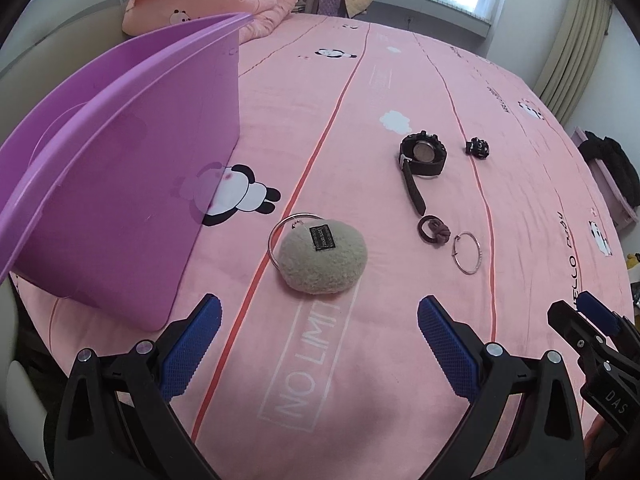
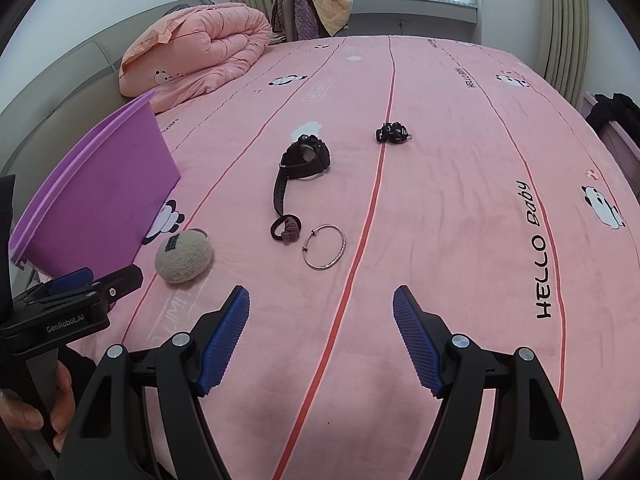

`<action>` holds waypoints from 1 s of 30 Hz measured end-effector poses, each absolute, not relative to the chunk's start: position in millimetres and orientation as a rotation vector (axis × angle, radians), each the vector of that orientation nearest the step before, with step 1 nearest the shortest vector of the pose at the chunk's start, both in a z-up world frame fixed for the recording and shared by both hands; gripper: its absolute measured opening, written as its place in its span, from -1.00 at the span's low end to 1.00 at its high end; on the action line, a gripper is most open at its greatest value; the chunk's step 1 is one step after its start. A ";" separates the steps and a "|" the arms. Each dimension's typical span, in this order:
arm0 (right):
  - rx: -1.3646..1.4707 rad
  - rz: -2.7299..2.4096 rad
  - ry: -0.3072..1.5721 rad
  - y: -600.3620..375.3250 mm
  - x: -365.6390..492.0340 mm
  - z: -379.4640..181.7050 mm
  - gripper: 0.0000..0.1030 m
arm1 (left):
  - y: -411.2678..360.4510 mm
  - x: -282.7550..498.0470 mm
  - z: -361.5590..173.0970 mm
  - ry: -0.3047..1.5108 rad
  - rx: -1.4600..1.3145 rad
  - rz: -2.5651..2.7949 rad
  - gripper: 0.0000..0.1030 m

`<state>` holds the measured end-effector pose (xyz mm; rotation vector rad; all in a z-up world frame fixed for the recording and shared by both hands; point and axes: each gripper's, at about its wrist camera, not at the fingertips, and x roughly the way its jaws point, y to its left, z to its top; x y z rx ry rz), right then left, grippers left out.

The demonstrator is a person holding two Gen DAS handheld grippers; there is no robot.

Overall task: Organize jewelry
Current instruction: 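Move the left tool to the grey fluffy pouch while the right tool approaches the silver bangle, then grasp the grey fluffy pouch with the left tool while the right tool grasps the silver bangle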

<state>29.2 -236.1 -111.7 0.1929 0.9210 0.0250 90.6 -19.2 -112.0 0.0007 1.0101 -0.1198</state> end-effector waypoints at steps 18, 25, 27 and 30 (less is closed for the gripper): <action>0.177 0.032 0.992 -235.3 87.9 -169.8 0.38 | -28.3 137.3 -164.3 1.068 0.029 -0.094 0.88; 0.134 0.023 1.017 -230.8 108.8 -184.4 0.38 | -32.7 148.4 -172.0 1.075 0.033 -0.106 0.88; 0.121 0.024 1.023 -229.2 115.5 -188.7 0.38 | -33.7 151.3 -174.0 1.075 0.032 -0.112 0.88; 0.102 0.014 1.029 -227.7 123.8 -193.8 0.38 | -34.6 156.0 -177.8 1.076 0.031 -0.114 0.88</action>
